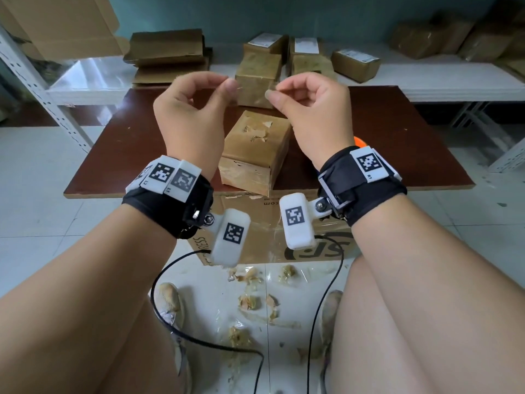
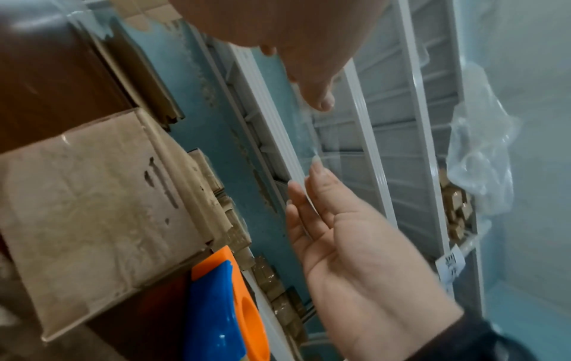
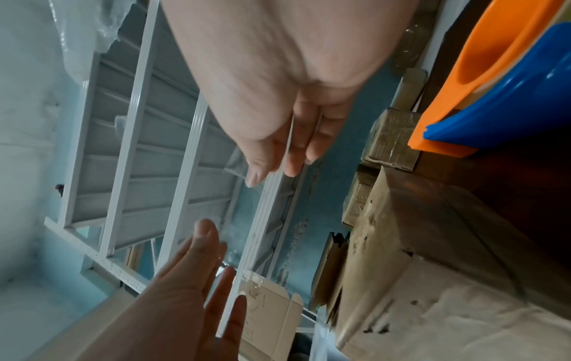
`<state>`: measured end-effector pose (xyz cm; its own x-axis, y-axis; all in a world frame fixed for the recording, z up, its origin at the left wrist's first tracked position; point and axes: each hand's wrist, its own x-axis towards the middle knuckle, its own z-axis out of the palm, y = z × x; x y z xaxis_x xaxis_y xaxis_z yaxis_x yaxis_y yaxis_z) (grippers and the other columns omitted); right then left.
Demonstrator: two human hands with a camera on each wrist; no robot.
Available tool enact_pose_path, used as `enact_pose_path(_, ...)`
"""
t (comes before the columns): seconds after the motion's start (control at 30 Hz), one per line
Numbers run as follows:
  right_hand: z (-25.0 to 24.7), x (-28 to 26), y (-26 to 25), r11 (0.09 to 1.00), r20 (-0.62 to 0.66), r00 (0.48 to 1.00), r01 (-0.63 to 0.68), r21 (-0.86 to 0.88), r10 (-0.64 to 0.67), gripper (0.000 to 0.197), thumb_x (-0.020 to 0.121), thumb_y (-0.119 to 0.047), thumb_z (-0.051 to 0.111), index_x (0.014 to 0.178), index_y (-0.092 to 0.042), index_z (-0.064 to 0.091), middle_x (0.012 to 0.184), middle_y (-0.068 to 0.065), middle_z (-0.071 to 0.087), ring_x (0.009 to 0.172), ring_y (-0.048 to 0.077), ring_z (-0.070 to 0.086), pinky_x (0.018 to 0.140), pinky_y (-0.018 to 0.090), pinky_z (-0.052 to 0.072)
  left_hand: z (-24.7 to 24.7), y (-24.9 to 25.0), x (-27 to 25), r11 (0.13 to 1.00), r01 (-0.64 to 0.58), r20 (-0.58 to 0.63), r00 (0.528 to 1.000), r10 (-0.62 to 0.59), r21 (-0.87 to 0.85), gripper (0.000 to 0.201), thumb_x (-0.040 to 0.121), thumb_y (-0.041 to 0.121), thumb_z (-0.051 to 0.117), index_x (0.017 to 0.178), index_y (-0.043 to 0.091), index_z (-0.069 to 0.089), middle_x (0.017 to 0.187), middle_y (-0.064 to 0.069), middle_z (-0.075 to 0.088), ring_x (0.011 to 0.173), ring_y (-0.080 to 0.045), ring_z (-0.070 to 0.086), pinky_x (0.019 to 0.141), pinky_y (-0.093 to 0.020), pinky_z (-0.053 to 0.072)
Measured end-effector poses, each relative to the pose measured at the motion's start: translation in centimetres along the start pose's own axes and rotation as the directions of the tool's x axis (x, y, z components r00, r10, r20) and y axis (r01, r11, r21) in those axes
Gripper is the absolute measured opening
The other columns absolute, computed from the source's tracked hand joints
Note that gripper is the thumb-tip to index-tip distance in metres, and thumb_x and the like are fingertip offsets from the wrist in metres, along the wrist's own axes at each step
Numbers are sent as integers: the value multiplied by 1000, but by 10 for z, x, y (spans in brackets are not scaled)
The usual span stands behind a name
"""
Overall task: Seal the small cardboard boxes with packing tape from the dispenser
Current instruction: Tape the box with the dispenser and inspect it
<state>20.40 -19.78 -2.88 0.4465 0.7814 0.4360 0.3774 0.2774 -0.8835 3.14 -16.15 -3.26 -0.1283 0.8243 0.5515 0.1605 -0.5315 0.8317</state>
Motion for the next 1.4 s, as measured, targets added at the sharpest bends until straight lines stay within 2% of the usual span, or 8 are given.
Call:
enact_pose_path(0.13, 4, 1, 3, 983, 95, 979, -183, 2, 182, 23, 86, -27, 86, 104, -20, 73, 81, 0, 79, 83, 16, 78, 85, 39, 63, 5, -12, 4, 968, 238, 22, 971, -237, -78, 10, 92, 19, 84, 98, 13, 80, 68, 16, 74, 68, 3, 69, 72, -21, 56)
enact_pose_path(0.27, 6, 0, 11, 929, 132, 920, -364, -61, 369, 13, 86, -29, 87, 80, -22, 78, 78, -2, 78, 79, 19, 74, 87, 43, 63, 5, -29, 7, 901, 434, 42, 900, -434, 4, 56, 85, 32, 91, 135, 16, 70, 87, 11, 80, 85, -1, 77, 80, -20, 61)
enact_pose_path(0.47, 3, 3, 11, 751, 199, 733, -659, -24, 650, 10, 89, -26, 84, 88, -20, 75, 83, -3, 72, 68, 8, 56, 72, 26, 50, 9, -38, 7, 841, 522, 89, 839, -536, 144, 19, 86, 37, 87, 81, 21, 80, 72, 8, 74, 60, -6, 63, 62, -26, 51)
enact_pose_path(0.57, 5, 9, 20, 790, 90, 785, -606, -93, 613, 16, 85, -28, 86, 76, -18, 78, 81, 0, 78, 65, 12, 58, 72, 32, 55, 11, -39, 11, 810, 561, 129, 803, -582, 171, 19, 88, 34, 86, 76, 23, 77, 75, 4, 76, 68, -13, 71, 73, -33, 62)
enact_pose_path(0.67, 11, 14, 26, 814, 17, 826, -553, -179, 564, 26, 82, -29, 88, 61, -19, 75, 54, -10, 66, 62, 15, 60, 77, 38, 58, 13, -38, 13, 778, 599, 140, 768, -625, 190, 20, 89, 30, 84, 73, 23, 74, 84, -2, 80, 82, -20, 76, 91, -38, 63)
enact_pose_path(0.93, 13, 16, 35, 841, -56, 875, -479, -251, 481, 46, 81, -45, 87, 43, -24, 71, 50, -12, 67, 71, 17, 71, 86, 44, 63, 14, -36, 17, 720, 634, 117, 722, -682, 284, 19, 84, 39, 84, 86, 22, 76, 96, -2, 77, 95, -23, 74, 94, -39, 61)
enact_pose_path(1.1, 10, 17, 41, 839, -48, 901, -420, -345, 431, 41, 85, -44, 83, 53, -22, 69, 52, -12, 64, 61, 9, 63, 66, 26, 46, 15, -35, 14, 720, 610, 131, 726, -675, 331, 18, 74, 36, 83, 74, 19, 78, 83, -4, 79, 85, -27, 77, 86, -45, 66)
enact_pose_path(1.4, 20, 19, 45, 803, -71, 908, -401, -441, 414, 32, 83, -50, 85, 83, -18, 82, 86, -3, 78, 81, 18, 70, 58, 24, 40, 18, -37, 14, 727, 588, 133, 738, -662, 354, 17, 82, 31, 86, 72, 20, 77, 78, -4, 79, 77, -26, 79, 82, -45, 67)
